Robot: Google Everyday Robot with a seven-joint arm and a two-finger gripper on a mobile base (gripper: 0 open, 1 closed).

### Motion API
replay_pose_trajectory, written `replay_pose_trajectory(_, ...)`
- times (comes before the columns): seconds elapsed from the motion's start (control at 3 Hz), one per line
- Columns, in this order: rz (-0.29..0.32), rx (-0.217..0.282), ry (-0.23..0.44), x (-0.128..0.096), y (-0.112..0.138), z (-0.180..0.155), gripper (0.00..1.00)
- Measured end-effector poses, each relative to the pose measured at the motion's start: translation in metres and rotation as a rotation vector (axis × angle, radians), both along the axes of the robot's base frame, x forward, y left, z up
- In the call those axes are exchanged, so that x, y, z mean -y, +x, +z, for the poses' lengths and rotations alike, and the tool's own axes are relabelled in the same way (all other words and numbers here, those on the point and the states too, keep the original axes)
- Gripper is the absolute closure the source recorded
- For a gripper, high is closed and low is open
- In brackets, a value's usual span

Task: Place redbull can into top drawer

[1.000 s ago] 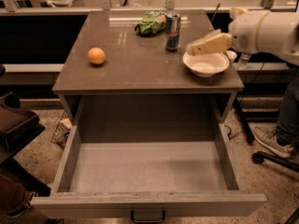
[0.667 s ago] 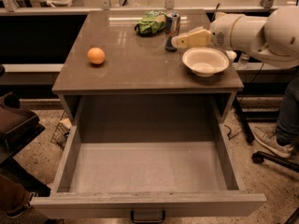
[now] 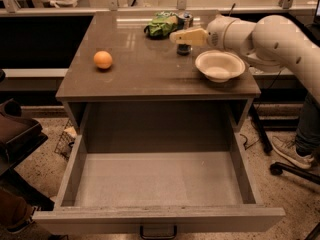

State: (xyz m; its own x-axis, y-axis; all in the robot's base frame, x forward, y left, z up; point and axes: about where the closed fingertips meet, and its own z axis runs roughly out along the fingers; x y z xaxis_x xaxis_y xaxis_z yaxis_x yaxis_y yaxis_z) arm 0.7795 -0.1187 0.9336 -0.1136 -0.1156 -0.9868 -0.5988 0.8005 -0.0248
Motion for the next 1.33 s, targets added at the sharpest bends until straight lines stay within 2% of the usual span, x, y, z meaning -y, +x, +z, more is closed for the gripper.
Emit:
replay_pose_trajectory(0.33, 0.009, 0.050, 0.025, -0.014, 0.028, -0.004, 0.00)
replay_pose_trajectory(0.67, 0.030, 0.068, -0.016, -0.038, 0.045, -0.003, 0.00)
replay_pose_trajectory(1.0, 0.025, 0.059, -0.096, -0.045, 0.058, -0.008, 0.18)
replay_pose_trajectory(1.33, 0.024, 0.055, -0.110, -0.046, 0.060, -0.011, 0.49)
